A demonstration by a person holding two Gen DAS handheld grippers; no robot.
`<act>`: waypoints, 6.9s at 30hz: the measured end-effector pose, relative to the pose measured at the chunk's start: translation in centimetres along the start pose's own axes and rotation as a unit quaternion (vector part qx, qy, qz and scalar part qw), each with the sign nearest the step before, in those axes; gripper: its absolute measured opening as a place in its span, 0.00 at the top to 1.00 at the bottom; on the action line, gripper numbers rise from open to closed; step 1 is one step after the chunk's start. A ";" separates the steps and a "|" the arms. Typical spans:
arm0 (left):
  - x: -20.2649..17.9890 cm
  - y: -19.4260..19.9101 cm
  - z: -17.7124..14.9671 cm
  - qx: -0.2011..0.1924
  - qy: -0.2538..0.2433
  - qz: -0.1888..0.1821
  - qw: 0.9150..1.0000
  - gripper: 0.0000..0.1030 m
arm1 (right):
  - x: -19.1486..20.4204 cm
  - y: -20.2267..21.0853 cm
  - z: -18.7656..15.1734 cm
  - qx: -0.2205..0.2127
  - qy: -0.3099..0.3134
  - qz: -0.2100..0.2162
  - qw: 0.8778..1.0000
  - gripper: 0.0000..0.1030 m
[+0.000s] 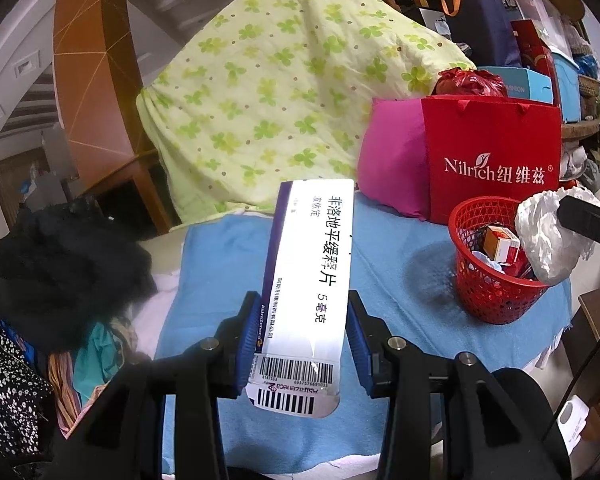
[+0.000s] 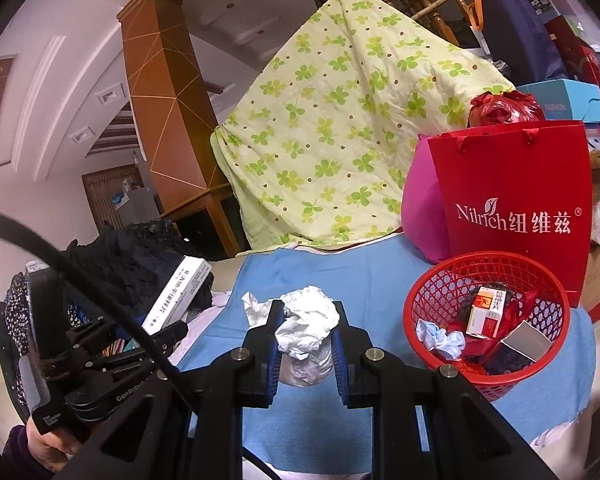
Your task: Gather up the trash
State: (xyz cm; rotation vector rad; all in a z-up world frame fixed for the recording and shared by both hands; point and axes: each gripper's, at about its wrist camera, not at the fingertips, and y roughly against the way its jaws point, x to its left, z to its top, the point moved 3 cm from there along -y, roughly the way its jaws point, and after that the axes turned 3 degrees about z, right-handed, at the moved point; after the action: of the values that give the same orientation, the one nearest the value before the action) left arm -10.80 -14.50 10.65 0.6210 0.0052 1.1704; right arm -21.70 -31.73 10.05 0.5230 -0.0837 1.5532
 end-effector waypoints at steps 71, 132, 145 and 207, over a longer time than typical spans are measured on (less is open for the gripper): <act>-9.6 -3.2 1.9 0.033 -0.040 -0.235 0.971 0.57 | -12.4 3.6 0.8 -0.053 -0.105 -0.094 0.989 0.77; -3.7 11.5 3.8 -0.046 0.001 -0.018 0.999 0.03 | 1.1 15.9 1.5 0.026 0.031 -0.205 0.978 0.21; -3.4 14.5 4.3 -0.070 -0.006 -0.005 0.998 0.02 | 0.6 17.7 1.7 0.026 0.019 -0.215 0.976 0.21; -3.7 13.4 3.4 -0.038 0.011 -0.002 0.999 0.02 | 0.7 17.1 1.4 0.022 0.028 -0.218 0.975 0.18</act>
State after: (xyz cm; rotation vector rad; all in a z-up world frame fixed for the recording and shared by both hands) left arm -22.66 -15.96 18.46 0.5412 -0.0193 1.1688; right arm -37.73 -32.80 16.13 0.4933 0.1035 1.1395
